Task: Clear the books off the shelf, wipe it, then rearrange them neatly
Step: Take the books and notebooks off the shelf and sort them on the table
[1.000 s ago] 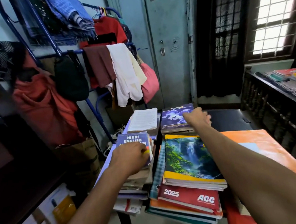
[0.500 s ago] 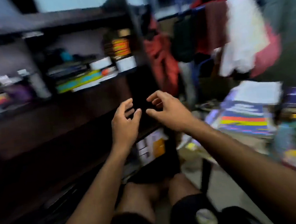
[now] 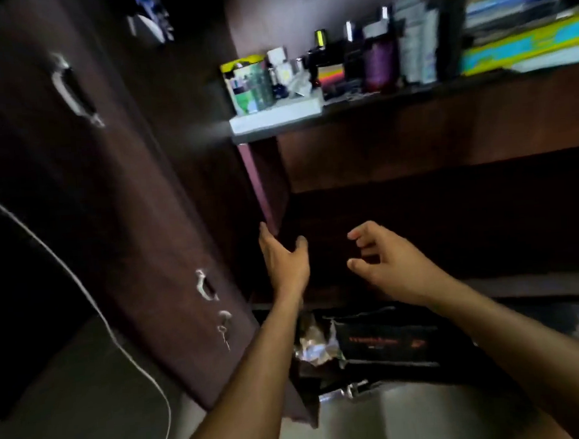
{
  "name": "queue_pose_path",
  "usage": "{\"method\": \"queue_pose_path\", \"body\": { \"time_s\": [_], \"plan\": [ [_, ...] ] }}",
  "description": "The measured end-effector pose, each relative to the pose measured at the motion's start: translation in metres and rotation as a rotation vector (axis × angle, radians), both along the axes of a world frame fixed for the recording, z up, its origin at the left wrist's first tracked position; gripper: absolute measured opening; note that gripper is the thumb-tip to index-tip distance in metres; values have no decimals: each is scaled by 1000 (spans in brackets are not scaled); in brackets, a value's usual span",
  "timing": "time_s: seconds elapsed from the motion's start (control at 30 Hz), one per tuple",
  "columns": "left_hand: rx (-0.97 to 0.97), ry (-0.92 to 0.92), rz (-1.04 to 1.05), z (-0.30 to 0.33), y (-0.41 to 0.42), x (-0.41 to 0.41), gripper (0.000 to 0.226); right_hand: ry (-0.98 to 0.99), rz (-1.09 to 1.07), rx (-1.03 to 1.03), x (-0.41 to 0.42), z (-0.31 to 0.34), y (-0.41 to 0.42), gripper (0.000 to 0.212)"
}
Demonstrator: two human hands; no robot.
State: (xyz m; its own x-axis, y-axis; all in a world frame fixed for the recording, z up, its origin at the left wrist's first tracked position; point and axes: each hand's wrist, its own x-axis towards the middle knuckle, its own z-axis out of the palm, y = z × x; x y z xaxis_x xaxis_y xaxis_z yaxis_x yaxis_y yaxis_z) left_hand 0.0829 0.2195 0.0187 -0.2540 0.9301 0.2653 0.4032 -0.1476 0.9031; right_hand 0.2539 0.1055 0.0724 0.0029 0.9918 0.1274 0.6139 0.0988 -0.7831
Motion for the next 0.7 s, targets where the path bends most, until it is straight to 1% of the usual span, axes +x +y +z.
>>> {"method": "queue_pose_path", "body": {
  "time_s": [0.1, 0.2, 0.27, 0.33, 0.37, 0.4, 0.43, 0.47, 0.5, 0.57, 0.63, 0.7],
  "plan": [
    [-44, 18, 0, -8, 36, 7, 93, -195, 89, 53, -13, 18, 41, 54],
    [25, 53, 11, -11, 69, 19, 98, -477, 206, 147, -27, 46, 87, 66],
    [41, 85, 89, -12, 86, 30, 96, -643, 280, 196, -40, 63, 118, 69],
    [36, 193, 219, -13, 95, 33, 91, -786, 333, 197, -55, 75, 143, 70],
    [54, 260, 252, -19, 101, 31, 93, -830, 339, 194, -61, 77, 154, 70],
    [91, 310, 245, -25, 106, 29, 97, -841, 330, 192, -67, 78, 164, 70],
    [116, 310, 196, -30, 111, 24, 99, -824, 310, 175, -72, 77, 173, 71],
    [124, 273, 172, -32, 115, 21, 97, -784, 289, 147, -77, 72, 182, 73],
    [100, 262, 198, -35, 121, 19, 89, -730, 273, 106, -80, 65, 188, 75],
    [31, 286, 328, -32, 128, 23, 70, -610, 269, 20, -80, 44, 190, 81],
    [-8, 325, 341, -31, 136, 31, 69, -529, 266, -32, -76, 21, 183, 86],
    [-41, 387, 331, -30, 144, 34, 54, -409, 231, -49, -72, 10, 179, 90]
  ]
}}
